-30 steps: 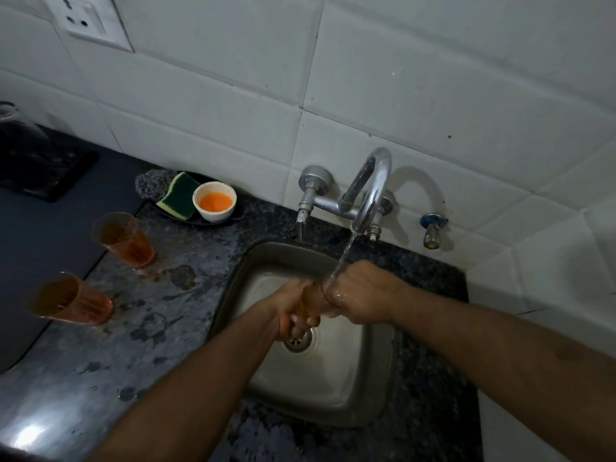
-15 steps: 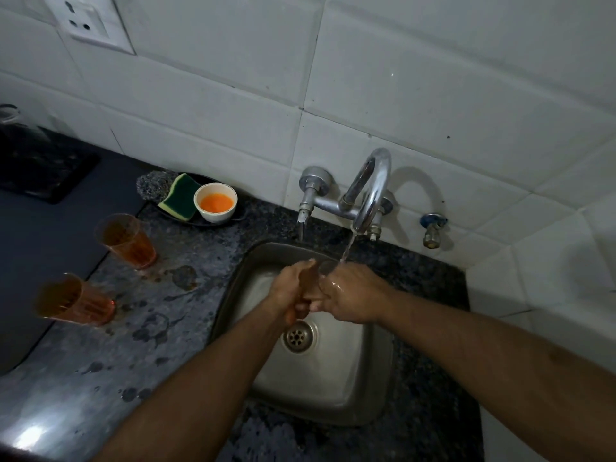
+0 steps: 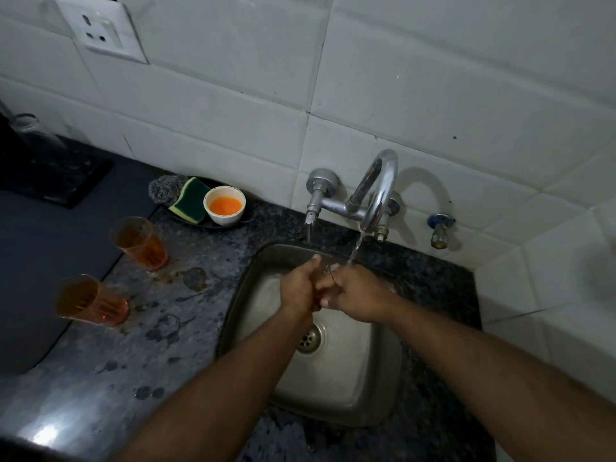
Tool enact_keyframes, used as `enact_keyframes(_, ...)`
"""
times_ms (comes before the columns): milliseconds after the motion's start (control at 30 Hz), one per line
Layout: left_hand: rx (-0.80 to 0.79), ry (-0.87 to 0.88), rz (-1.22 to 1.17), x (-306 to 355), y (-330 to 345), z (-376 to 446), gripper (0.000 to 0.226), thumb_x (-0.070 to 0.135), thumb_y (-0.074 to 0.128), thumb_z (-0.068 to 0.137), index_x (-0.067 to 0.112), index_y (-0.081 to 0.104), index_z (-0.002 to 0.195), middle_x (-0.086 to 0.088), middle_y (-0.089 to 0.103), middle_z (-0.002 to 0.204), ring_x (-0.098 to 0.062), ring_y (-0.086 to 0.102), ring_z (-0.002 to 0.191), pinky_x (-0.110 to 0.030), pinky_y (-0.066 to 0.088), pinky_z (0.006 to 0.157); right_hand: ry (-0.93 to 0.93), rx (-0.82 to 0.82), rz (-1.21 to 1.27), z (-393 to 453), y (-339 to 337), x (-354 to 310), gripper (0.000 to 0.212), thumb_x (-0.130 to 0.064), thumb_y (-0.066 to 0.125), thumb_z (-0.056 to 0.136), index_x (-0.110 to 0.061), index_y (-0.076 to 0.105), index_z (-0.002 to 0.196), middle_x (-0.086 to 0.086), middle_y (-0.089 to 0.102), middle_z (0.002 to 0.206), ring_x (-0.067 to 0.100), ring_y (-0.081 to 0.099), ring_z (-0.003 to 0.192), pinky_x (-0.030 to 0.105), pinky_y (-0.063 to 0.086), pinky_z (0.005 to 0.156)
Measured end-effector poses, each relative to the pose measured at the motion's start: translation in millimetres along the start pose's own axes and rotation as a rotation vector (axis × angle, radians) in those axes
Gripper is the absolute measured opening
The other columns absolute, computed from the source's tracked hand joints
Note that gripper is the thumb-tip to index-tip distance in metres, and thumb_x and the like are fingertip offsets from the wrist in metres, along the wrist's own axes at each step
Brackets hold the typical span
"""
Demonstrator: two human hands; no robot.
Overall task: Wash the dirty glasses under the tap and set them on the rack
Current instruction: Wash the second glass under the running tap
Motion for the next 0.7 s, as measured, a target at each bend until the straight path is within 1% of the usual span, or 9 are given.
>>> enact_keyframes(67, 0.023, -0.045, -0.004, -4, -2, 2, 0.023, 0.028, 0.067, 0.092, 0.007, 0.074, 0.087, -0.01, 0.066, 0.068, -0.021, 0.057, 0.046, -0.022, 0.04, 0.04, -0.028, -0.054, -0.153, -2, 0, -8, 0.01, -0.032, 0.073, 0.093, -0.034, 0.079, 0.101, -0.014, 0.076, 0.093, 0.004, 0.068, 0.087, 0.035, 0.056, 0.085)
enact_keyframes(133, -0.114, -0.16, 0.063, -5, -4, 3, 0.025, 0.023, 0.054, 0.092, 0.007, 0.064, 0.076, -0.011, 0.053, 0.061, -0.021, 0.045, 0.037, -0.021, 0.032, 0.036, -0.083, -0.135, -0.484, -7, -5, -13, 0.019, -0.044, 0.065, 0.098, -0.029, 0.074, 0.103, -0.009, 0.073, 0.099, 0.013, 0.068, 0.092, 0.033, 0.052, 0.08)
enact_keyframes(233, -0.343, -0.387, 0.342, -6, -10, 5, 0.038, 0.031, 0.038, 0.096, 0.009, 0.057, 0.073, -0.013, 0.05, 0.063, -0.016, 0.038, 0.032, -0.014, 0.026, 0.033, -0.295, -0.142, -0.922, -7, -19, -19, 0.042, -0.066, 0.051, 0.099, -0.028, 0.068, 0.105, -0.004, 0.068, 0.094, 0.018, 0.063, 0.092, 0.033, 0.048, 0.074)
enact_keyframes(333, -0.401, -0.475, 0.429, 8, -10, 8, 0.037, 0.037, 0.041, 0.092, 0.01, 0.057, 0.073, -0.01, 0.053, 0.064, -0.013, 0.035, 0.034, -0.011, 0.02, 0.037, -0.35, -0.126, -0.969, -1, -31, -27, 0.051, -0.075, 0.043, 0.097, -0.03, 0.066, 0.106, -0.006, 0.058, 0.088, 0.016, 0.049, 0.097, 0.036, 0.038, 0.075)
enact_keyframes(400, -0.396, -0.44, 0.426, 21, -8, 7, 0.039, 0.039, 0.04, 0.095, 0.011, 0.061, 0.077, -0.01, 0.056, 0.067, -0.013, 0.036, 0.037, -0.014, 0.017, 0.037, -0.312, -0.002, -0.829, 0, -34, -25, 0.043, -0.071, 0.055, 0.093, -0.033, 0.068, 0.109, -0.006, 0.061, 0.093, 0.015, 0.052, 0.097, 0.033, 0.038, 0.076)
enact_keyframes(433, -0.382, -0.406, 0.407, 24, -6, 5, 0.042, 0.041, 0.038, 0.097, 0.011, 0.063, 0.08, -0.01, 0.057, 0.068, -0.013, 0.037, 0.039, -0.015, 0.017, 0.037, -0.252, 0.061, -0.681, -2, -33, -18, 0.037, -0.064, 0.066, 0.09, -0.034, 0.071, 0.11, -0.008, 0.066, 0.097, 0.013, 0.057, 0.095, 0.032, 0.046, 0.077)
enact_keyframes(533, -0.306, -0.341, 0.26, 25, -7, -5, 0.047, 0.041, 0.035, 0.102, 0.01, 0.068, 0.088, -0.009, 0.06, 0.068, -0.015, 0.043, 0.042, -0.015, 0.019, 0.037, -0.067, 0.343, 0.197, -16, -17, 3, 0.037, -0.023, 0.097, 0.069, -0.026, 0.081, 0.103, -0.01, 0.078, 0.095, 0.007, 0.074, 0.086, 0.038, 0.064, 0.078)
enact_keyframes(600, -0.278, -0.316, 0.153, 16, -11, -8, 0.047, 0.041, 0.037, 0.103, 0.01, 0.071, 0.092, -0.008, 0.06, 0.067, -0.016, 0.046, 0.042, -0.015, 0.022, 0.037, 0.061, 0.534, 0.727, -27, 0, 8, 0.057, 0.003, 0.098, 0.062, -0.018, 0.077, 0.11, -0.004, 0.081, 0.1, 0.017, 0.079, 0.091, 0.036, 0.066, 0.078)
enact_keyframes(700, -0.302, -0.268, 0.117, -3, -14, -12, 0.052, 0.046, 0.039, 0.106, 0.007, 0.073, 0.104, -0.011, 0.062, 0.072, -0.02, 0.052, 0.048, -0.024, 0.03, 0.046, 0.211, 0.63, 1.107, -33, 36, 4, 0.072, 0.015, 0.089, 0.065, -0.017, 0.065, 0.125, -0.007, 0.078, 0.111, 0.018, 0.077, 0.101, 0.037, 0.065, 0.079)
Point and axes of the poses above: each hand's wrist, its own z-axis towards the middle knuckle, its own y-axis out of the palm, x = y × z, the point moved 3 cm from there along z, towards the middle knuckle
